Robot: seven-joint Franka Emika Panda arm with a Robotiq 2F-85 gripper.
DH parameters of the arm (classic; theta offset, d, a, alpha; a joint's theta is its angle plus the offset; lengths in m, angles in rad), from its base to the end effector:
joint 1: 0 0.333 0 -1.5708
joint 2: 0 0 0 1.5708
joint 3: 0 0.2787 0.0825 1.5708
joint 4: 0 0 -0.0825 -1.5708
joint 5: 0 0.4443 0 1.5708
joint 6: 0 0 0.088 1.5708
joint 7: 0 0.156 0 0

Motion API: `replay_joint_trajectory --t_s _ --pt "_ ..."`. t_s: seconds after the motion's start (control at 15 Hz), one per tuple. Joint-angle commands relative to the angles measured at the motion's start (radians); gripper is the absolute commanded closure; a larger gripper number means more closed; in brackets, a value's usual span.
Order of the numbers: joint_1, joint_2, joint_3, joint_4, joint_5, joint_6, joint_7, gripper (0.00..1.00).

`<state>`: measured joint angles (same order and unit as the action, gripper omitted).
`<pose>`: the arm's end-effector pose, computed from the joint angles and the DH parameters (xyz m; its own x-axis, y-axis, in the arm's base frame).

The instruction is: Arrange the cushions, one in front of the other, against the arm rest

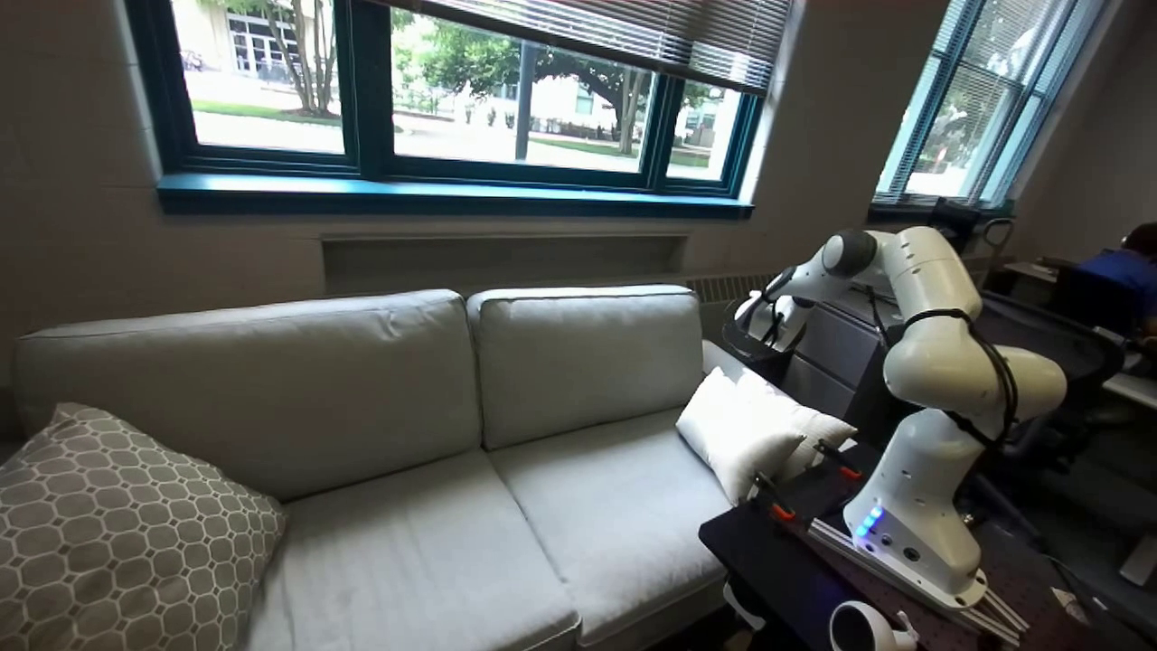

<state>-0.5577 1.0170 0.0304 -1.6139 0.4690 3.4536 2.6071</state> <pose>0.6003 -0.4210 0.0123 -0.6415 0.3089 -0.7022 0.5437 0.8288 -0.1321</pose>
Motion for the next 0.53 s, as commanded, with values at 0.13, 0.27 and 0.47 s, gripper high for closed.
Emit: replay_joint_trajectory --t_s 0.13,0.27,0.47 --pt "-0.397 -0.125 0.437 -0.299 -0.353 0.002 -0.075 0.0" --pt "-0.511 -0.121 0.535 -0.418 -0.434 -0.002 -0.126 0.0" --pt "-0.443 -0.083 0.48 -0.318 -0.351 0.0 -0.122 0.0"
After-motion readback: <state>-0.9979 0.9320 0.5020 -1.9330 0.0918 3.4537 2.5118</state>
